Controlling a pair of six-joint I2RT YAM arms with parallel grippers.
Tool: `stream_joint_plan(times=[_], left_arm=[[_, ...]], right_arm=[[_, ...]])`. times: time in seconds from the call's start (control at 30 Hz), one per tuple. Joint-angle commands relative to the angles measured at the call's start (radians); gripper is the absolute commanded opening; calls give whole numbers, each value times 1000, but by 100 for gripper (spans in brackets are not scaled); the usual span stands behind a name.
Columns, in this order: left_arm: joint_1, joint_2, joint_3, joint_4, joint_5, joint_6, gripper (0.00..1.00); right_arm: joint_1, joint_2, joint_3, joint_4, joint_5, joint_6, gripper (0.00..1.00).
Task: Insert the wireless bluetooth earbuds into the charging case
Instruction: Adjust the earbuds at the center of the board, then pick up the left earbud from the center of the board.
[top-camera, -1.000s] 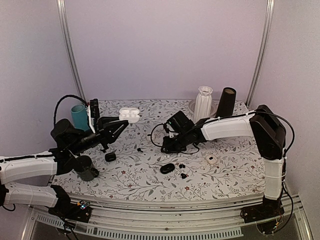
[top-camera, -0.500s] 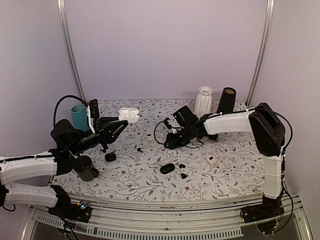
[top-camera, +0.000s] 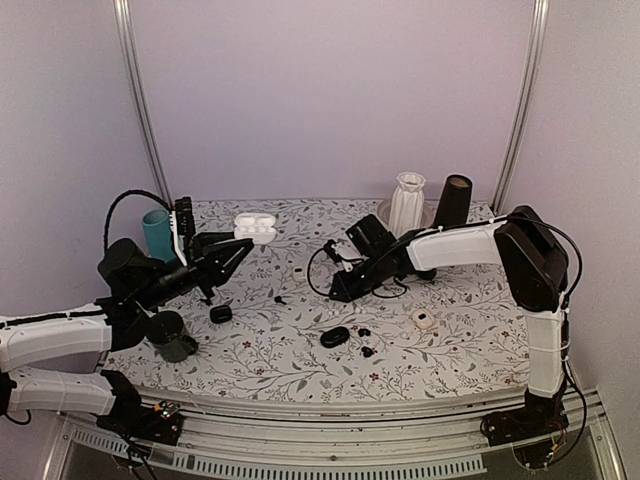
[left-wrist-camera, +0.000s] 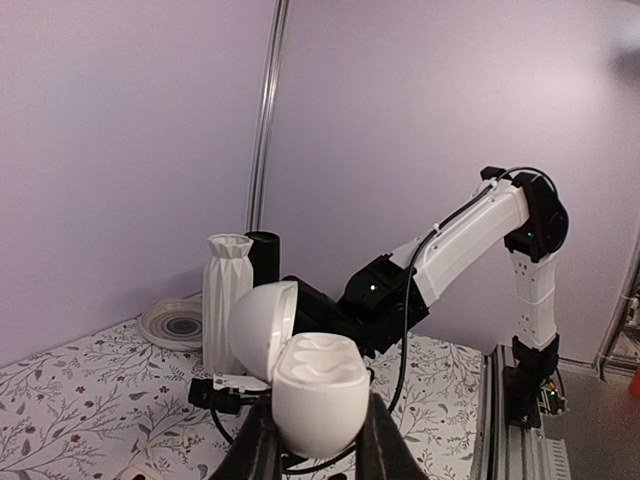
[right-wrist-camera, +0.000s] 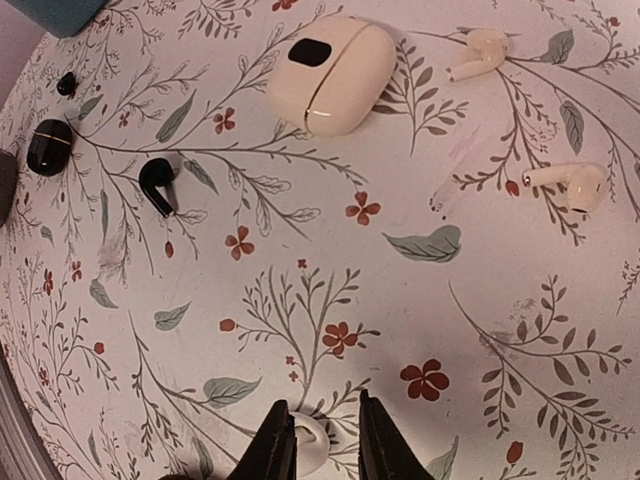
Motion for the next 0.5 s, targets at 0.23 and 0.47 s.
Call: stream_joint_plan(times=[0.23, 0.47], left_arm=[[10, -20, -3, -9, -10, 4, 0], [10, -20, -3, -10, -7, 3, 0]], right_arm=[[6, 24, -44, 8, 16, -42, 22], [19, 22, -64, 13, 22, -41, 22]])
